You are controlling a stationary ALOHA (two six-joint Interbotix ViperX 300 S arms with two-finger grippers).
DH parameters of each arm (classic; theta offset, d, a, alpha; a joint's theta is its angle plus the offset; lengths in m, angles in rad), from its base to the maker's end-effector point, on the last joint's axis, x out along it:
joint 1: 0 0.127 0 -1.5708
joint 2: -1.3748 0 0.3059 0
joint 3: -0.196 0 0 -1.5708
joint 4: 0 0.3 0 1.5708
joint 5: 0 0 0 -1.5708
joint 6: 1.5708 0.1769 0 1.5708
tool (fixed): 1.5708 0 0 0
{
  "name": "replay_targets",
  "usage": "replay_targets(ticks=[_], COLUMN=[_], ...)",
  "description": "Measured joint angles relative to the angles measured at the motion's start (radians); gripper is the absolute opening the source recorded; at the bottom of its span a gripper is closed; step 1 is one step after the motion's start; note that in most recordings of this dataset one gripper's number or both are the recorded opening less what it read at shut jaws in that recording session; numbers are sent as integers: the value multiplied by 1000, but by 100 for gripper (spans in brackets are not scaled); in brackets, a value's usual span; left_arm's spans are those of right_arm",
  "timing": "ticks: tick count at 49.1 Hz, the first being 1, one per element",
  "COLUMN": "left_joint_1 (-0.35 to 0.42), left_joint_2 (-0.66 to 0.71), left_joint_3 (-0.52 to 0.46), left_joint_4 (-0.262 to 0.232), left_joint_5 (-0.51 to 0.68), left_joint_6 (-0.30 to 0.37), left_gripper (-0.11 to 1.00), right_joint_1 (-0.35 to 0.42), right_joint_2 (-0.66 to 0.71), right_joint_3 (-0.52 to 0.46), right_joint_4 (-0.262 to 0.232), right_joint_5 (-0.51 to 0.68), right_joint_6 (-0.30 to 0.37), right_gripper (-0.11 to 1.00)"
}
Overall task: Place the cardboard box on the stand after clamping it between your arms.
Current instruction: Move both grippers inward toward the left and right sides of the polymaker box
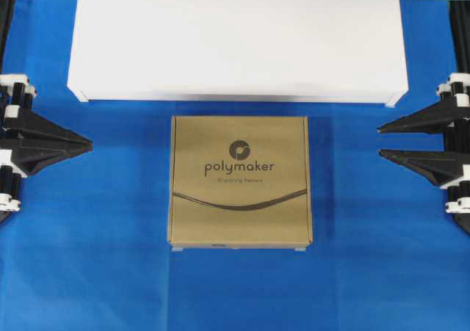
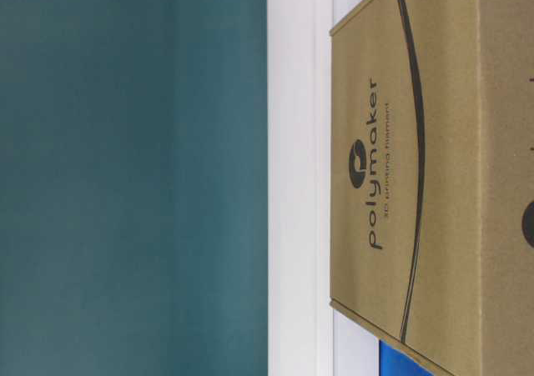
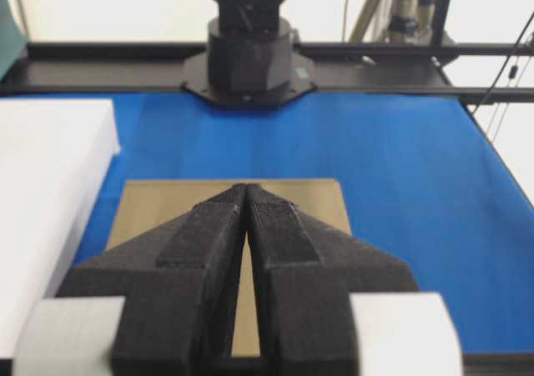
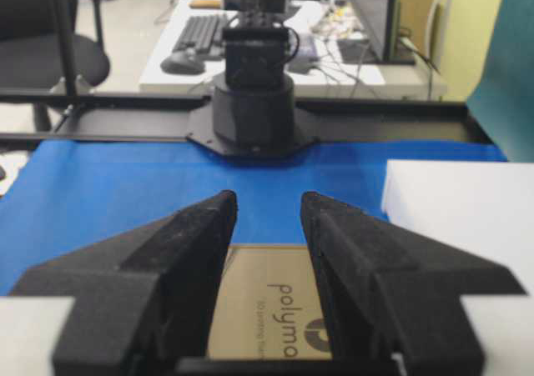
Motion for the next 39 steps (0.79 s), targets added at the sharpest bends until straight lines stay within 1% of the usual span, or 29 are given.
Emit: replay_targets(ticks=[2,4,5,7,11,15,29,39], left_joint_1=[0,0,0,0,0,0,5,28], left_joint_2=[5,17,26,38,63,84,172,279], left_joint_3=[-2,-5,-8,-17,-37,-55,-140,-221], left_joint_4=[12,28,34,37,41,41,41,43], left_joint_5=[9,29,44,71,124,186,408,575], left_joint_6=[-12,-15,-21,-26,-26,-26,-23,-9], left_gripper=[7,11,8,3,1,1,1,1], right_joint_1=[-2,-6,-9,-14,-25,-34,-58,-114], right_joint_2=[0,0,0,0,0,0,9,21], right_joint_3=[0,-2,0,0,0,-2,-60,-81], right_joint_4=[2,3,9,18,31,34,35,34], right_joint_5=[0,2,6,18,66,137,471,635], right_joint_6=[3,6,8,8,9,9,11,17], right_gripper=[16,22,22,16,10,7,7,7])
